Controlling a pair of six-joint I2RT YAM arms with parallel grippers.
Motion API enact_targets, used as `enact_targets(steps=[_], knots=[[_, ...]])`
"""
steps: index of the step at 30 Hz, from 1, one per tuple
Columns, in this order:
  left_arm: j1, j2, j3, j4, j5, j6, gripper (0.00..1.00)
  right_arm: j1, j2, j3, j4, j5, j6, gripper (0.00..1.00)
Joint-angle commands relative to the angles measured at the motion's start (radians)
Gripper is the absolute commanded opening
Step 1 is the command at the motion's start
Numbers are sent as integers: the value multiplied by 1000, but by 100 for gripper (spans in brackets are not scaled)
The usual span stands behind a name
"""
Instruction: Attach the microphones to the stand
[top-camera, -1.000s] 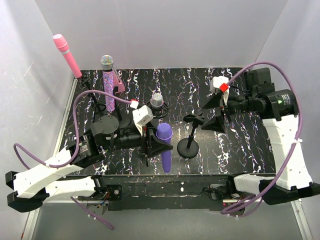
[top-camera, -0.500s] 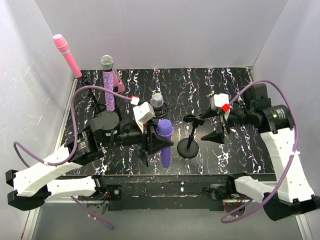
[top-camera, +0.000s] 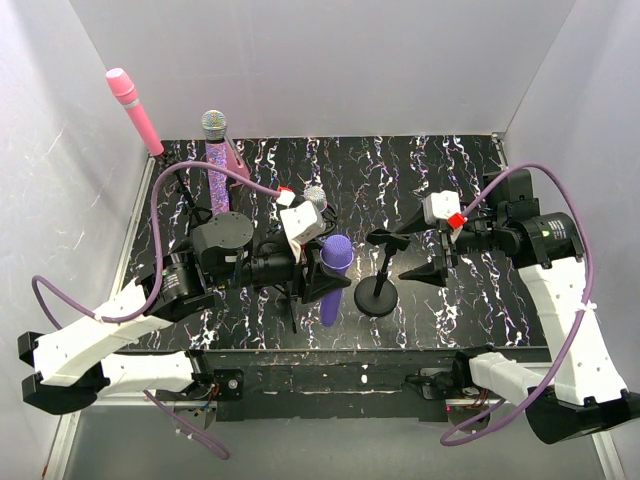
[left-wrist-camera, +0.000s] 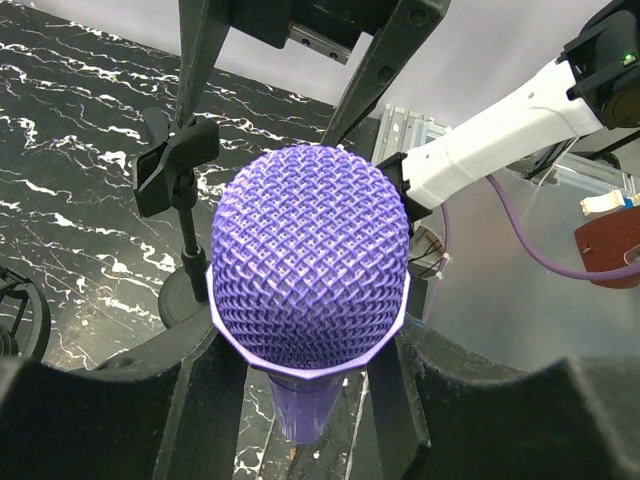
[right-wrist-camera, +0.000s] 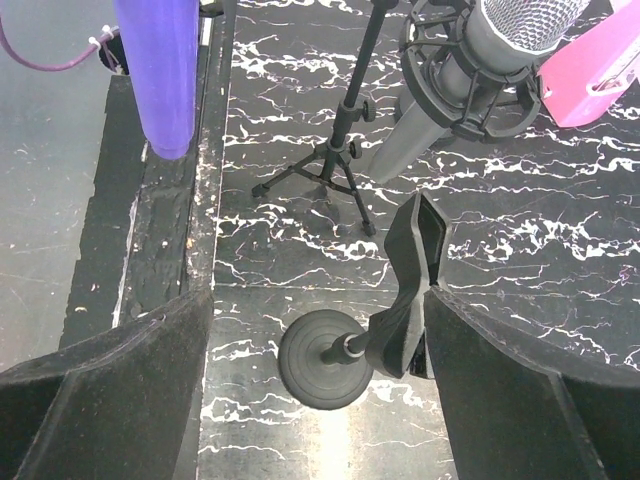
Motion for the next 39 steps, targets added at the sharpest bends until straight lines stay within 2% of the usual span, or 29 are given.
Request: enact_targets(steps=[1,39], knots=[[-4,4,40,-4,-9,27,0,-14,-16,-8,45,-62,25,92],[-5,6,6,10,-12,27,0,-99,-55,-86,66,-145,63,91]])
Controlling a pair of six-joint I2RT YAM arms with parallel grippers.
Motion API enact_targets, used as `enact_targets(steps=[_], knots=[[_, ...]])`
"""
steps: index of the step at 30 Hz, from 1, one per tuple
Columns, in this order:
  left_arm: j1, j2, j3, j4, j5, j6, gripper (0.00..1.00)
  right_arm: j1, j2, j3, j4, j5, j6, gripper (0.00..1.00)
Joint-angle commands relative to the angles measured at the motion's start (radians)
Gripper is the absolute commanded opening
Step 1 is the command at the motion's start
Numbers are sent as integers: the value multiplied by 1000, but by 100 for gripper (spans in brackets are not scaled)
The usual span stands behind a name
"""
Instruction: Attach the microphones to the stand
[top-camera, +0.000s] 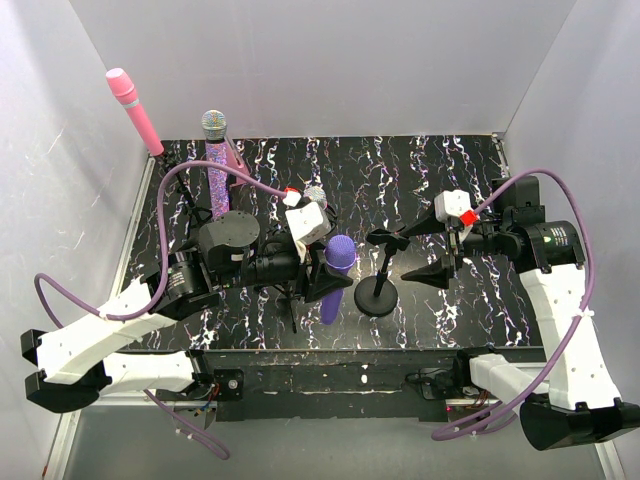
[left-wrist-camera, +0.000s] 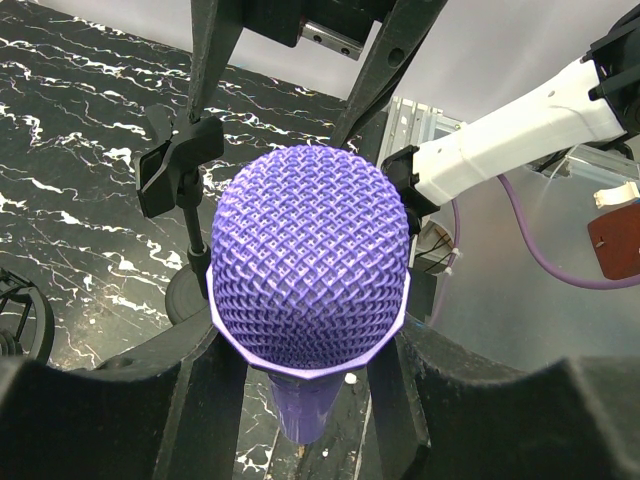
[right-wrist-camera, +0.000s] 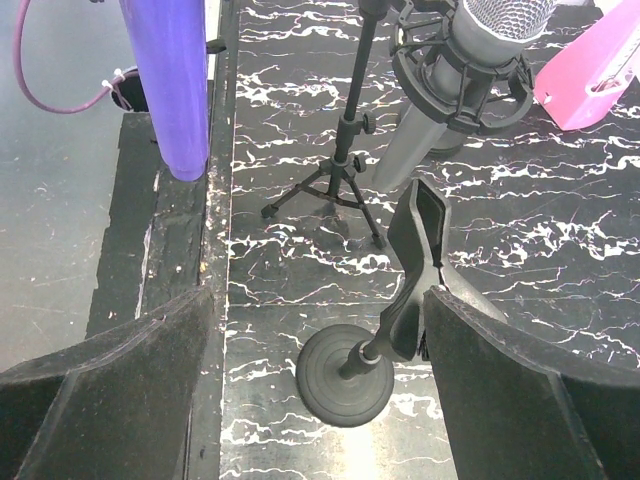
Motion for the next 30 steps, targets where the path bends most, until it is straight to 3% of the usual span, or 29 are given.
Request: enact_targets(steps=[1,30], knots=[[-4,-13,2,15,-8,3,0,-10,-15,-6,19,-37,9,91],[-4,-10,-3,20,-5,9,0,-44,-26,-26,19,-54,11,92]])
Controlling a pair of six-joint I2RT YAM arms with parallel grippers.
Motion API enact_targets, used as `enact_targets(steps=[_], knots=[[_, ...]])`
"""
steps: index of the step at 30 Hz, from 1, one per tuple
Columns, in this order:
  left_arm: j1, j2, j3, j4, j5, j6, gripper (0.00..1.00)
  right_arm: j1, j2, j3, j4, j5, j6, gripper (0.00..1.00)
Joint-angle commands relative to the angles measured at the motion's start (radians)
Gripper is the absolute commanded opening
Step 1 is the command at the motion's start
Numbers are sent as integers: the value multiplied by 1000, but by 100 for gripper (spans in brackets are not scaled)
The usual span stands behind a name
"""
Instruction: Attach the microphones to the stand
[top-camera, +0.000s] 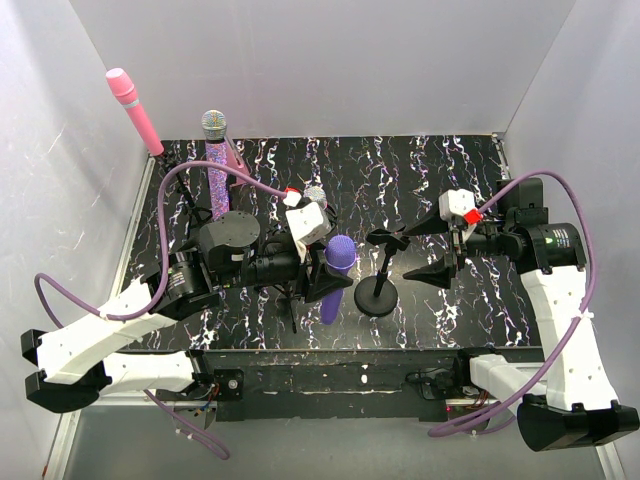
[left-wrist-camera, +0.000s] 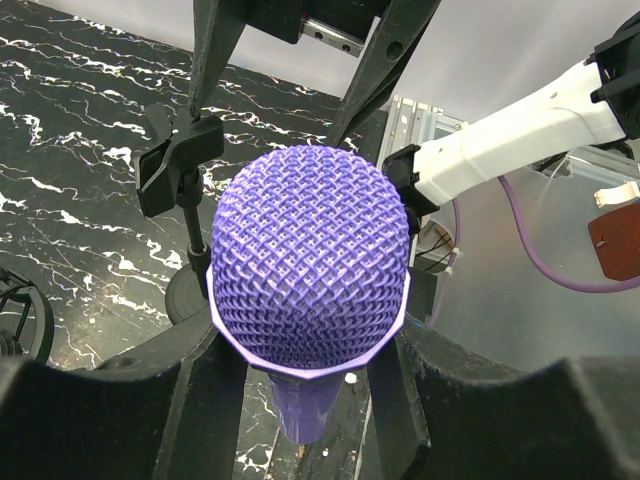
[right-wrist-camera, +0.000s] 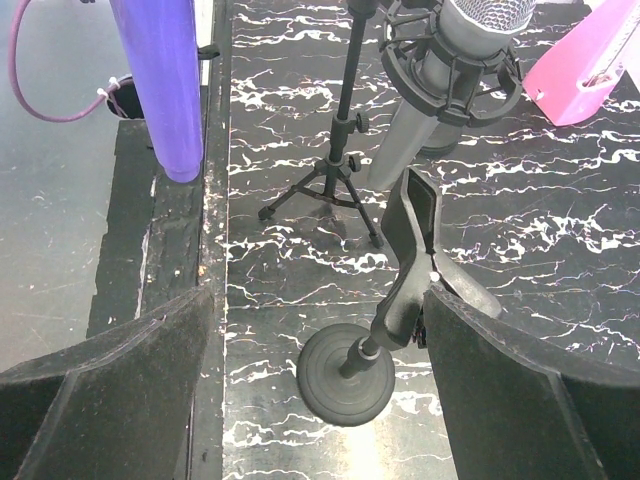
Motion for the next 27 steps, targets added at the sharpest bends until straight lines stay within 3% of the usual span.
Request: enact_targets(steps=[1,11,27], knots=[[-4,-10,0,19,-3,8,0,-8,-16,-11,17,-33,6,92],[-4,5,31,15,-20,36,0,-8,-13,-11,23,-26,9,93],[-4,155,220,-30,-136,161,0,-9,78,66,40,3,-63,93]])
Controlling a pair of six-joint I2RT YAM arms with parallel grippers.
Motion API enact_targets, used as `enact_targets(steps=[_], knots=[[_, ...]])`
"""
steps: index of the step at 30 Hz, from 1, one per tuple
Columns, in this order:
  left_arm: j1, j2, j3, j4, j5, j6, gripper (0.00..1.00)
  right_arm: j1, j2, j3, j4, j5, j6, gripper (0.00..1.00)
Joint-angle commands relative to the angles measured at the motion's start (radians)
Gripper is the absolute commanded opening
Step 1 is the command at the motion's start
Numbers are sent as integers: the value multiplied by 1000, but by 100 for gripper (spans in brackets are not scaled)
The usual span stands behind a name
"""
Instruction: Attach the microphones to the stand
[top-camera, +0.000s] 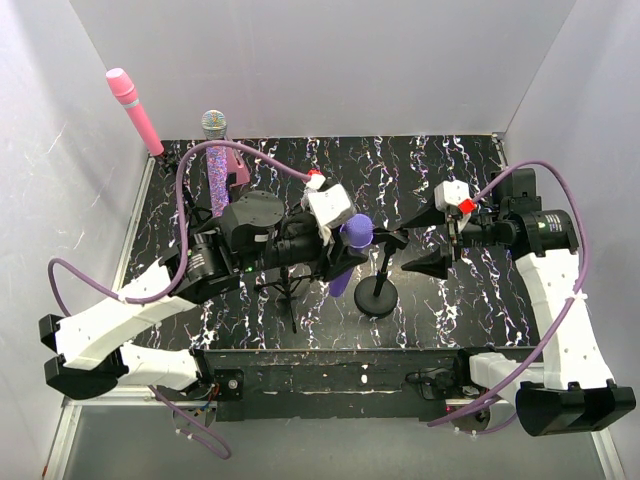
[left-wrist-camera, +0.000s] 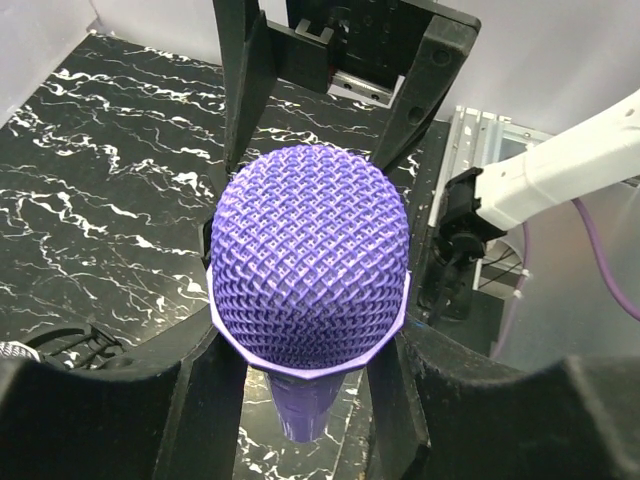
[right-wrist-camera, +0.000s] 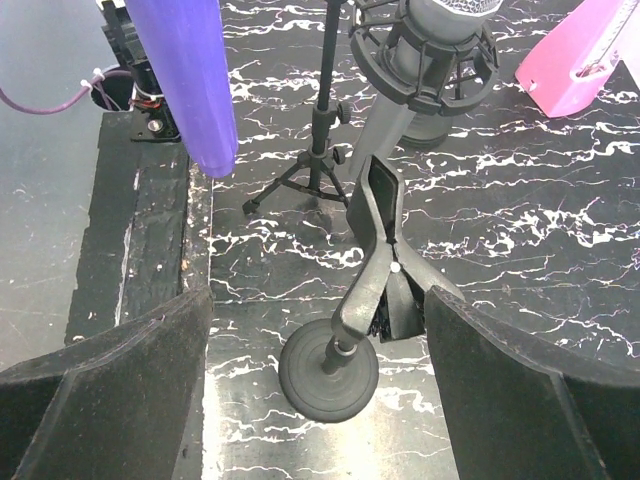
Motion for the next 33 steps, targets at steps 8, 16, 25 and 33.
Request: enact_targets(steps=[8,16,25,33], knots=[[-2,56,84,10,-103,116,0,-3,51,122,42,18,-22,93],[38,97,100,53,-117,144,0,1,122,103,2,-6,-52,93],[107,151,106,119,3,133,0,20,209,143,-127,-37,-151,86],[138,163,72,192,108,81,0,29,260,182,-249,-41,-261,72]])
